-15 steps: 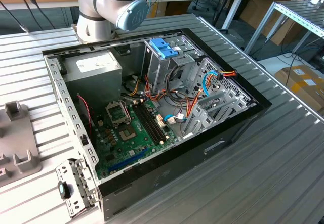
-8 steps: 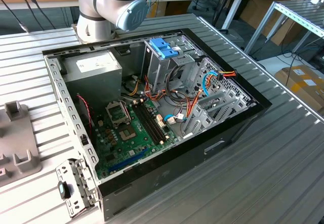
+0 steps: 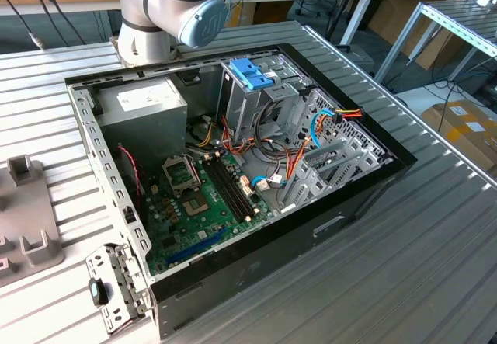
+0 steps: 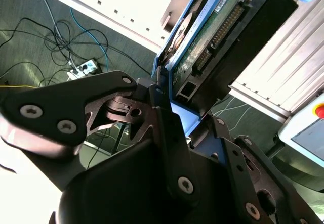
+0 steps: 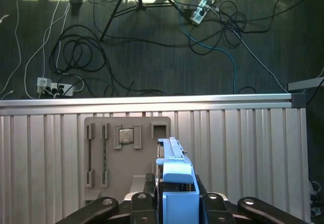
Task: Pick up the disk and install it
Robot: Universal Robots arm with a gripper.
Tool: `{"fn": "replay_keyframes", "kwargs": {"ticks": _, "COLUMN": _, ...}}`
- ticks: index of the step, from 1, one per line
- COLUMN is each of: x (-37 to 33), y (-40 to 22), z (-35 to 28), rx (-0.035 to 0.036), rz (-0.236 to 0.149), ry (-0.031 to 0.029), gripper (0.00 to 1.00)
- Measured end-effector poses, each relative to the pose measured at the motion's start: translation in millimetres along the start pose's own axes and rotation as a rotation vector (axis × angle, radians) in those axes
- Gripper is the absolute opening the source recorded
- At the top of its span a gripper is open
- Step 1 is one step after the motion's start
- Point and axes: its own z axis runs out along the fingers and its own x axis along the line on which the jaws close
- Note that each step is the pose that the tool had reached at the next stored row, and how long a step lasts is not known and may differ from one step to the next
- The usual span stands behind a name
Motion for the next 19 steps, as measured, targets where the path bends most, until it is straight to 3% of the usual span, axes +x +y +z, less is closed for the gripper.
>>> {"fn": "replay_keyframes", "kwargs": {"ticks": 12, "x": 0.0, "y": -0.4, "z": -0.2, "rx": 0.0, "rz": 0.0, "ry": -0.0004, "gripper": 0.37}}
{"fn": "replay_keyframes", "kwargs": {"ticks": 14, "x": -0.2, "y": -6.0, "z": -0.4, "rx": 0.0001, "rz": 0.0, "ry": -0.0004, "gripper": 0.37}}
{"fn": "replay_keyframes", "kwargs": {"ticks": 19, "x": -0.3, "y": -9.8, "z": -0.6, "rx": 0.0, "rz": 0.0, "ry": -0.0004, "gripper": 0.37}}
